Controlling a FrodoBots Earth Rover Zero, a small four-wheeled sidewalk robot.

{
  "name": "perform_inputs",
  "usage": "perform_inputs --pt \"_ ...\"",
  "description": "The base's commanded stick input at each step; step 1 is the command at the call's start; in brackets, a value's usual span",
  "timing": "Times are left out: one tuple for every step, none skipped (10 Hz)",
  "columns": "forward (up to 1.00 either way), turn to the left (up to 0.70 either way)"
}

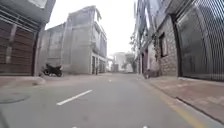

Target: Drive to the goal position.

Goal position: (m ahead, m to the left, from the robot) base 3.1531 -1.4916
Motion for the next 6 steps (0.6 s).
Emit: perform_inputs --pt "0.85 -0.23" --pt "0.85 -0.17" --pt "0.85 -0.12" --pt "0.85 -0.06" --pt "0.85 0.0" --pt "0.85 0.0"
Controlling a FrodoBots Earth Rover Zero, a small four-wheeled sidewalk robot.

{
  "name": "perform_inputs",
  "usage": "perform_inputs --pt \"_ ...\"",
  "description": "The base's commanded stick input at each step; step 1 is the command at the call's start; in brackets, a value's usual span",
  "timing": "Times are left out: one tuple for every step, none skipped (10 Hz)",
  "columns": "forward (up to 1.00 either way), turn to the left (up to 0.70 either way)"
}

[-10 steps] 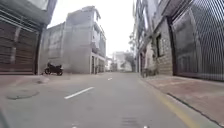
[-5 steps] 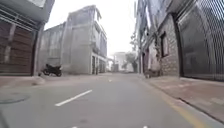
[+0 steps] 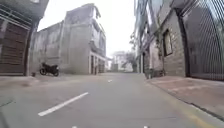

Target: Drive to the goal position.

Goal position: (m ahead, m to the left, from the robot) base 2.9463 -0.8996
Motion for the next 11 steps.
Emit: perform_inputs --pt "0.85 0.0" --pt "0.85 0.0" --pt "0.85 0.0" --pt "0.85 0.0" --pt "0.85 0.0" --pt "0.85 0.0" --pt "0.85 0.0" --pt "0.85 0.0" --pt "0.85 0.0" --pt "0.85 0.0" --pt "0.85 0.0"
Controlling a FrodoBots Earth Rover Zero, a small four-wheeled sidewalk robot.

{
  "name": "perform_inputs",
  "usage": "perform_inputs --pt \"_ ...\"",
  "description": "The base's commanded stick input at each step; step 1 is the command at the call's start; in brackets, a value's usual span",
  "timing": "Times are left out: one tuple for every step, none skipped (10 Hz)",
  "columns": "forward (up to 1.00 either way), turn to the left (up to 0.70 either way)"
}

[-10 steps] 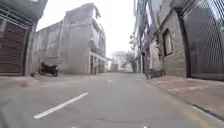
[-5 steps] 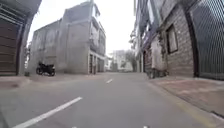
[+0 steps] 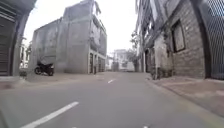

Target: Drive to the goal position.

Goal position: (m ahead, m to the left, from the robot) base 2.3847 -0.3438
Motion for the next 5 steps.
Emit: perform_inputs --pt "0.85 0.0" --pt "0.85 0.0" --pt "0.85 0.0" --pt "0.85 0.0" --pt "0.85 0.0"
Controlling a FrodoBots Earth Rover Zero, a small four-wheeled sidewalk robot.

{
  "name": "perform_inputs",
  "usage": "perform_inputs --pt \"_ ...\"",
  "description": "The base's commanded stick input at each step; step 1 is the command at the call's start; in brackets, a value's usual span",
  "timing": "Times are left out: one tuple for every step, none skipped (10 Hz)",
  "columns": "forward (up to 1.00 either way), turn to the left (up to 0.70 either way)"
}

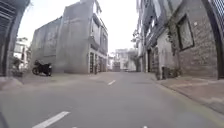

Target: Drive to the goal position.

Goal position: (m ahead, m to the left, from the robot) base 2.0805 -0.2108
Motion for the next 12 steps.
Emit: perform_inputs --pt "0.85 0.0" --pt "0.85 0.0" --pt "0.85 0.0" --pt "0.85 -0.04" --pt "0.85 -0.14" --pt "0.85 -0.24" --pt "0.85 -0.34" --pt "0.85 -0.34" --pt "0.85 -0.34" --pt "0.85 -0.34" --pt "0.85 -0.34" --pt "0.85 -0.34"
